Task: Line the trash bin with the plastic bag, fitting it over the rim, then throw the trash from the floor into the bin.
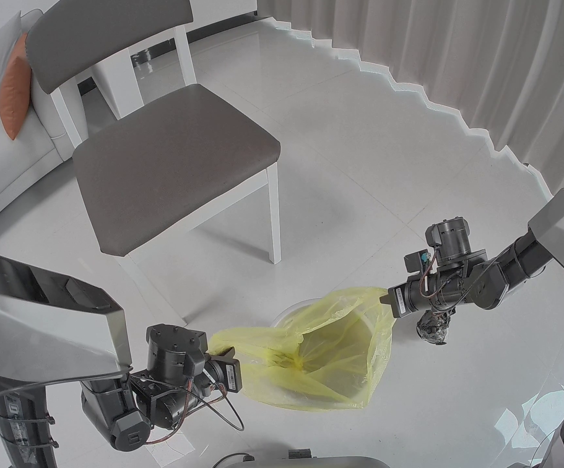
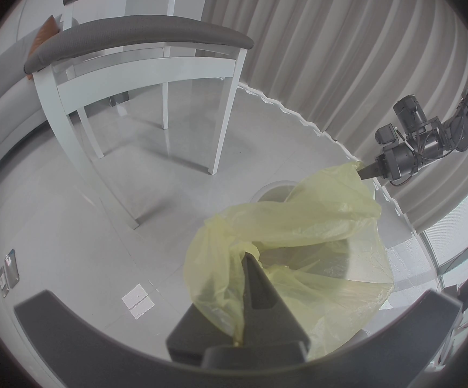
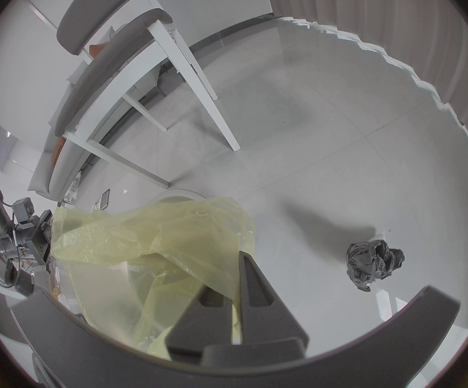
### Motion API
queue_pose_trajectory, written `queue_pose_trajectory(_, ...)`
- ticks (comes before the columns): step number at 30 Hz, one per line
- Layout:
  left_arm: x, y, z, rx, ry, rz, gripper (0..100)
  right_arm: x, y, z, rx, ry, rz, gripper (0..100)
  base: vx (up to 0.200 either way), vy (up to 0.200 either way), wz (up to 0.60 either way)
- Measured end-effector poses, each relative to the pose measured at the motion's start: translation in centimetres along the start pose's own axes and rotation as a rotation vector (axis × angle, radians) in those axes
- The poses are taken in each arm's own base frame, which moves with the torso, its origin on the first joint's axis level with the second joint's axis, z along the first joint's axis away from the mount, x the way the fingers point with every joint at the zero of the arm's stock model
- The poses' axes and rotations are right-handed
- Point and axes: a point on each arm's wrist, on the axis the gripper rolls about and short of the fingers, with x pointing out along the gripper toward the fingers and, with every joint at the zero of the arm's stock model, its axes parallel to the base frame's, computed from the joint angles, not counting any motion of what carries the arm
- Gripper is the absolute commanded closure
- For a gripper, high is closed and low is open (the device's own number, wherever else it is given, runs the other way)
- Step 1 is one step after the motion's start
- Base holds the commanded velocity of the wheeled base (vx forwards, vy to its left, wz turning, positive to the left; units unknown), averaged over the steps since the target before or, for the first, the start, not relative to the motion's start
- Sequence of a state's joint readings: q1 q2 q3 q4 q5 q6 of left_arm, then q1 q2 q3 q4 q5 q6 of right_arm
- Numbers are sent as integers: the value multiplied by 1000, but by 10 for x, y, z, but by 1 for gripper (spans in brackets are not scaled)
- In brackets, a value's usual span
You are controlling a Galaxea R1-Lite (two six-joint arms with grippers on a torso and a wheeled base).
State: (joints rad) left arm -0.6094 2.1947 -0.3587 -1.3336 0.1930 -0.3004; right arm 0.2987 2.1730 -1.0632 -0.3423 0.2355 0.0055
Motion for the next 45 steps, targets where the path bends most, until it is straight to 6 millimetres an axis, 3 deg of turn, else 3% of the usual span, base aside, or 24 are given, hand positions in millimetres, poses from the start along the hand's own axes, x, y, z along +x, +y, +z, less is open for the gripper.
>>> queue_pose_trajectory(15, 3, 2, -4, 1, 17, 10, 100, 10, -2, -3, -2, -9, 0, 100, 0, 0, 0)
queue_pose_trajectory(28, 4, 3, -15, 1, -36, -11, 100, 18, -10, -18, -4, 43, -10, 100, 0, 0, 0)
queue_pose_trajectory(35, 13, 7, -26, 9, -17, -2, 100, 24, -18, -6, -4, 0, -21, 100, 0, 0, 0)
queue_pose_trajectory(45, 12, 18, -13, -23, -56, 7, 100, 24, -18, 1, -26, -81, -23, 100, 0, 0, 0)
